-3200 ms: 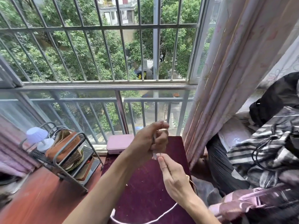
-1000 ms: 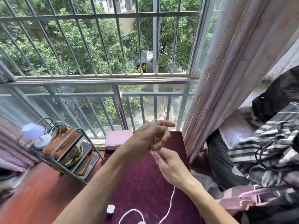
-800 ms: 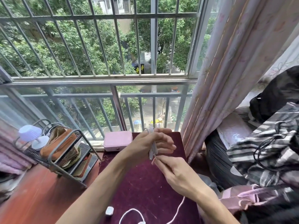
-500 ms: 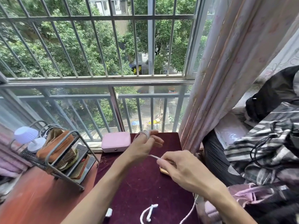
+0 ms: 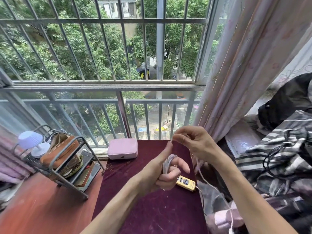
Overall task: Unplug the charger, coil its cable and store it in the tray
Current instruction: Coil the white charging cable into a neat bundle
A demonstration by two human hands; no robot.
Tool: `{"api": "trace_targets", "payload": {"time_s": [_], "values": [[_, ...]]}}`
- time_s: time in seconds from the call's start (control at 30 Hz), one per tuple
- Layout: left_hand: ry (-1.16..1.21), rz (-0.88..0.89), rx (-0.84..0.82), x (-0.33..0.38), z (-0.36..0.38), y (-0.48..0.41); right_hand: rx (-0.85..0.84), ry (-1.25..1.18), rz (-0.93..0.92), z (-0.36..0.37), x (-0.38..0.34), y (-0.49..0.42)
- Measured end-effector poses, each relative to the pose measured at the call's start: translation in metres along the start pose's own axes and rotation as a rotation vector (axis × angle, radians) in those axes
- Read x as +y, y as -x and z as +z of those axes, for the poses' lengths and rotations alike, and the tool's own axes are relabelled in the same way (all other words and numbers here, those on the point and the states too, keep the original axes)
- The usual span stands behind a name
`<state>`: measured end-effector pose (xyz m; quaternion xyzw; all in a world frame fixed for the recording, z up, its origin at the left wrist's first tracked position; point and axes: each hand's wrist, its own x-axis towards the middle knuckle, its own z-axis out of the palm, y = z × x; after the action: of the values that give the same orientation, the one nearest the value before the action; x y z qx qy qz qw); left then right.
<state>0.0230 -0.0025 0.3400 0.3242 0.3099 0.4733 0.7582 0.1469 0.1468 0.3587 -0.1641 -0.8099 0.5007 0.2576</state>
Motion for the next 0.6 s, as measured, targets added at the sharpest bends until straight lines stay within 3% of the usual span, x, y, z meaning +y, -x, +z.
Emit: {"api": "trace_targets", "payload": {"time_s": [0.2,0.4,0.53,0.6], "values": [[-0.096,0.137,0.009,0.005,0.018,0.009,0.051,-0.19,0.058,0.022,0.018,0.011],[0.112,0.221,-0.083,0.015,0.018,0.005,0.069,-0.355,0.132,0.047,0.025,0.026],[0.118,0.34,0.099,0.027,0.011,0.002,0.068,-0.316,0.148,0.067,0.025,0.04],[0.112,0.364,0.172,0.034,0.006,0.002,0.025,-0.15,0.125,0.075,0.027,0.051]]}}
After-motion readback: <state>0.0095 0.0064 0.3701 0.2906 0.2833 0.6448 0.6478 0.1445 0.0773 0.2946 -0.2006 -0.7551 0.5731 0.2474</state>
